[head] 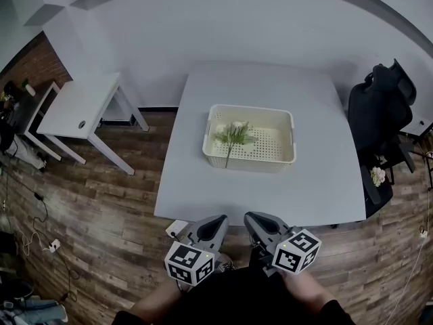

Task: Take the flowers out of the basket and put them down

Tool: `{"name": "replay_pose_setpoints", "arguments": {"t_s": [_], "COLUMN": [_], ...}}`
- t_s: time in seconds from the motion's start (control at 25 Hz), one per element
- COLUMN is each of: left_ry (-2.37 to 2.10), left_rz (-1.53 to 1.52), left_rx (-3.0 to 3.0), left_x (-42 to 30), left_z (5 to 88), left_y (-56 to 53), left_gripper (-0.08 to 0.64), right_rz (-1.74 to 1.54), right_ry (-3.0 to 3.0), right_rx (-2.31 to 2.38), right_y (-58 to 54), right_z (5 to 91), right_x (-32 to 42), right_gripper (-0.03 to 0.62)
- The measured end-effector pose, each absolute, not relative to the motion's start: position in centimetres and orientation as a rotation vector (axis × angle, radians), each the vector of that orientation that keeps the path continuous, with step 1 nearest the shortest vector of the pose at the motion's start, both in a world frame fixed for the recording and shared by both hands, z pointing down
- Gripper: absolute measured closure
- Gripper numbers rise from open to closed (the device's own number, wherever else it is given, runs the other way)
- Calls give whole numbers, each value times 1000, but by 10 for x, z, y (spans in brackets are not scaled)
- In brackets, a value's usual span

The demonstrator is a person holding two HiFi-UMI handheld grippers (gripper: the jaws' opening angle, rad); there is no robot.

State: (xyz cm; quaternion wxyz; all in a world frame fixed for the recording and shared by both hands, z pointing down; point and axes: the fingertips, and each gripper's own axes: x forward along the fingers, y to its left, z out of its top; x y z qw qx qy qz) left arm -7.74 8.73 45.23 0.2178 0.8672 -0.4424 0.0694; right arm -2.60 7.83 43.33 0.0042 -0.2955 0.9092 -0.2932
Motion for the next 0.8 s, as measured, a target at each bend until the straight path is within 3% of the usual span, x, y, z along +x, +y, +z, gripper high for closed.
{"name": "replay_pose_setpoints", "arguments": {"t_s": [0.8], "left_ry": [-1301], "left_rz": [192], "left_rx": [2341], "left_x": [-62], "left_z": [454], "left_y": [70], "left_gripper": [554], "right_rz": [-939], "right_ry": [2896], "right_rx": [-837], "right_y": [55], "right_z": [433], "right_x": [-12], "right_gripper": [571]}}
